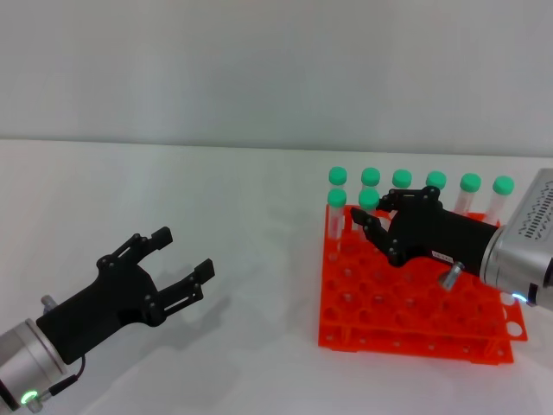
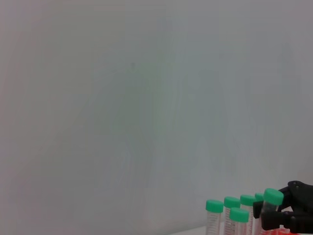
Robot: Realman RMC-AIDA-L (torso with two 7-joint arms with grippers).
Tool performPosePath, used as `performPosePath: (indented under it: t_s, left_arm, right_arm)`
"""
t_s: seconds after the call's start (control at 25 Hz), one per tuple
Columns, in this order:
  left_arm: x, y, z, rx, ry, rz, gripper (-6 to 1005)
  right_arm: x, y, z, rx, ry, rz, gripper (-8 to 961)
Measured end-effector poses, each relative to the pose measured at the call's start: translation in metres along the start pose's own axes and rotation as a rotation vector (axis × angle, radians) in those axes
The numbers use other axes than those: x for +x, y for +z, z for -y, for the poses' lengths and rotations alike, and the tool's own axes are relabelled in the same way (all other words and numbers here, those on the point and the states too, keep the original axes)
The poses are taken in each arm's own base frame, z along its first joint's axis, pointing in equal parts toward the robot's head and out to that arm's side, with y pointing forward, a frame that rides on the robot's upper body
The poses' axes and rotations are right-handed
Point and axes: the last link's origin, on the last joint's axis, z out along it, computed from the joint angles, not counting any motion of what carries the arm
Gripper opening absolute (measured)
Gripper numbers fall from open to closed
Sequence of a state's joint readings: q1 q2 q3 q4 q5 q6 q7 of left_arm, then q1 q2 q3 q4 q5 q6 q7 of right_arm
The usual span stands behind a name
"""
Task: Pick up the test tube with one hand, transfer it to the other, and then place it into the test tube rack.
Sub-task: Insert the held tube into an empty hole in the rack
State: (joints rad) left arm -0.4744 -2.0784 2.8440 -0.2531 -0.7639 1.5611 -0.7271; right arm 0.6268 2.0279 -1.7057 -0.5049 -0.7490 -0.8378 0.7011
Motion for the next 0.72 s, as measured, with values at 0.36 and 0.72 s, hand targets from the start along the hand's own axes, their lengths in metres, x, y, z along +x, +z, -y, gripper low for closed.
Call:
performPosePath:
  t_s: [0.36,0.72]
  left_arm:
    - [-0.001,-0.001,-0.001,0.003,-0.004,0.002,888]
    - [-0.002,-0.003,-0.001,0.012,0.002,-0.001,888]
  right_arm:
    - [0.0,-0.002,-0.001,0.001,0.005,0.008,339]
    - [-0.007,-0.018,0.007,0.049,0.042,0.099,566]
